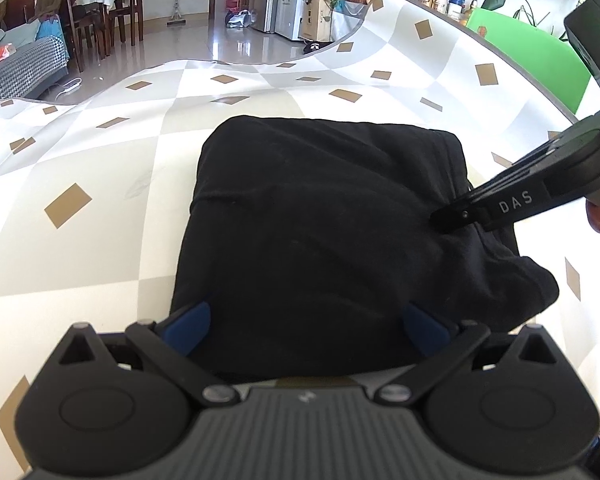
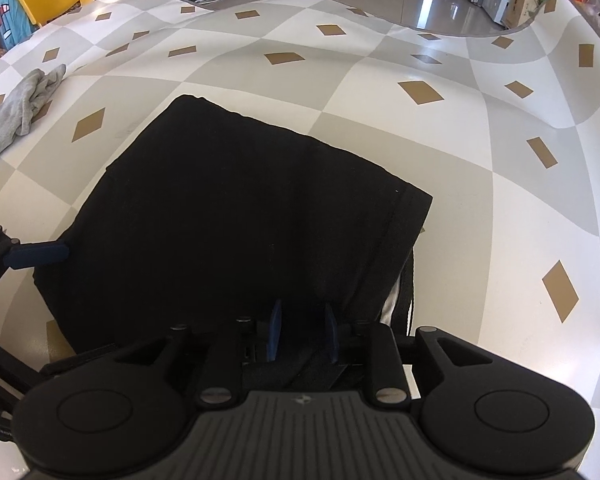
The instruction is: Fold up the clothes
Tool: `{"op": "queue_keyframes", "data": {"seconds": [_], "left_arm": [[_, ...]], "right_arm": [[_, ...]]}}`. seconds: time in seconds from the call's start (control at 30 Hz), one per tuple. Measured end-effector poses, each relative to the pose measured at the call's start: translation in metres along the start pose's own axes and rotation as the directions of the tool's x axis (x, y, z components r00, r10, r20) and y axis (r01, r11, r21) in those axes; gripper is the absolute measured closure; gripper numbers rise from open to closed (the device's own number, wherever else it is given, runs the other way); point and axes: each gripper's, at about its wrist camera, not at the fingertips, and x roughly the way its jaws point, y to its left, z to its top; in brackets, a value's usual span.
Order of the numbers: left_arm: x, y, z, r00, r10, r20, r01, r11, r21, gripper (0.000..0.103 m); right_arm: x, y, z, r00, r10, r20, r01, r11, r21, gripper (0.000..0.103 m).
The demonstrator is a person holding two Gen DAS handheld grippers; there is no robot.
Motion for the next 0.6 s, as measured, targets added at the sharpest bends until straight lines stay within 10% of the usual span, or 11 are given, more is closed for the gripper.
{"op": "queue_keyframes", "data": {"seconds": [0.6], "left_arm": [[-0.024,0.022,-0.015,0.987,0.133,-0.088,-0.141,0.986,-0.092,0.0]], "right_arm": [[-0.004,0.044,0.004,0.992,0.092,0.088,-0.093,0.996,0.012,0.075]]}}
